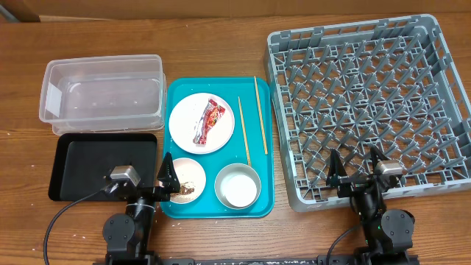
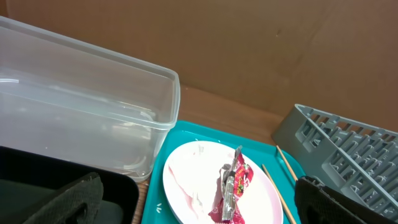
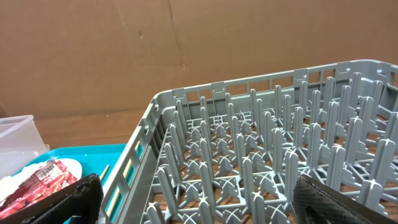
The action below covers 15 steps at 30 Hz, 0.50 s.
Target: Sort waste into correct bins and load items into the dishwasher
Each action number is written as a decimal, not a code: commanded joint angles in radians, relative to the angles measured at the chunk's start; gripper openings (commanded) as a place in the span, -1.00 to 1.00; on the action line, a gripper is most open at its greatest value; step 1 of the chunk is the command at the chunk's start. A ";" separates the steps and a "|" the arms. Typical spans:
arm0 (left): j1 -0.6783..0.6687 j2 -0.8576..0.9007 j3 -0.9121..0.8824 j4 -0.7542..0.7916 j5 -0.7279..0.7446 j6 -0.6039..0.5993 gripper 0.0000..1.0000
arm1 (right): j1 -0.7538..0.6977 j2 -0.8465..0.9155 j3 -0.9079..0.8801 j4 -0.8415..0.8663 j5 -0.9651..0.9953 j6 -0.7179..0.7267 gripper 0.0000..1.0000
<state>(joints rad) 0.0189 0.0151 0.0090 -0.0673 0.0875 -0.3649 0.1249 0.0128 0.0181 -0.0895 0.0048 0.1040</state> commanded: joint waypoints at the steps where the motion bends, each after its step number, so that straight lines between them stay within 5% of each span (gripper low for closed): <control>1: -0.006 -0.009 -0.004 -0.002 0.007 -0.002 1.00 | -0.002 -0.010 -0.010 0.006 0.000 0.000 1.00; 9: -0.006 -0.009 -0.004 -0.002 0.007 -0.002 1.00 | -0.002 -0.010 -0.010 0.035 -0.054 0.001 1.00; 15: -0.007 -0.009 -0.004 -0.002 0.030 -0.039 1.00 | -0.002 -0.010 -0.010 0.050 -0.403 0.002 1.00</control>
<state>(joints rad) 0.0189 0.0151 0.0090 -0.0673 0.0868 -0.3653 0.1246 0.0128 0.0181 -0.0597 -0.1612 0.1043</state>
